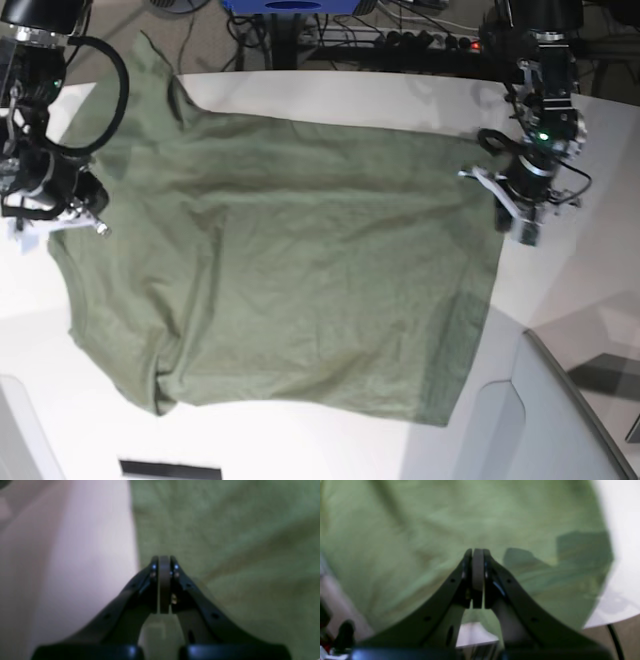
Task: Layout the t-shirt on the table in an organized manner, then fold the t-shirt properly
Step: 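Regrasp the shirt edge with both grippers and pull it apart to smooth, then grip the shirt's collar-side edge with both grippers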
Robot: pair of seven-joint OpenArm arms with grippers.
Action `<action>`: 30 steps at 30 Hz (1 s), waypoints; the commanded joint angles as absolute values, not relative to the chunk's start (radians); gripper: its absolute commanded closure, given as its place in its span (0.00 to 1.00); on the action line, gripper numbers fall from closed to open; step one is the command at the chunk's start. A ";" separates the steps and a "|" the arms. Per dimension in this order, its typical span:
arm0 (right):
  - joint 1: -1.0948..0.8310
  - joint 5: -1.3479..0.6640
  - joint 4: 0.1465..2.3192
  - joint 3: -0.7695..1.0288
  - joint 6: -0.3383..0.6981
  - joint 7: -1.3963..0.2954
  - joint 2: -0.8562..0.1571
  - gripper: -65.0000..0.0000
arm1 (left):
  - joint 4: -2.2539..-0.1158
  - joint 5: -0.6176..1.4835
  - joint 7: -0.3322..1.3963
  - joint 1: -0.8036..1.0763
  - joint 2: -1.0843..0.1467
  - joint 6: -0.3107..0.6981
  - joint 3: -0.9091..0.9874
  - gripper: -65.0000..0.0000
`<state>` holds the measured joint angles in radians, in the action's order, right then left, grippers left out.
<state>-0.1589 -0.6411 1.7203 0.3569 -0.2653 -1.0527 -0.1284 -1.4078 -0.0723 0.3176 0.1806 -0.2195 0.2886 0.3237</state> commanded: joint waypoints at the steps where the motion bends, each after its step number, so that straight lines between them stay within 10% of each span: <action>1: -0.153 -0.634 1.747 0.397 -0.268 -1.063 -0.143 1.00 | -1.438 -0.054 0.344 0.177 -0.228 0.274 0.374 1.00; 7: -0.154 -0.634 1.739 0.654 -0.268 -1.098 -0.074 0.99 | -1.468 0.216 0.507 0.229 -0.268 0.278 0.561 1.00; 12: -0.156 -0.633 1.698 0.674 -0.268 -1.101 -0.077 0.96 | -1.468 0.406 0.507 0.321 -0.334 0.278 0.565 0.65; 20: -0.163 -0.638 1.626 0.615 -0.257 -1.121 -0.111 0.38 | -1.468 0.461 0.507 0.366 -0.326 0.278 0.562 0.17; 24: -0.191 -0.638 1.623 0.628 -0.157 -1.052 -0.113 0.18 | -1.468 0.464 0.507 0.377 -0.308 0.280 0.567 0.15; 30: -0.209 -0.638 1.477 0.657 -0.025 -0.937 -0.116 0.18 | -1.362 0.533 0.509 0.378 -0.291 0.433 0.567 0.15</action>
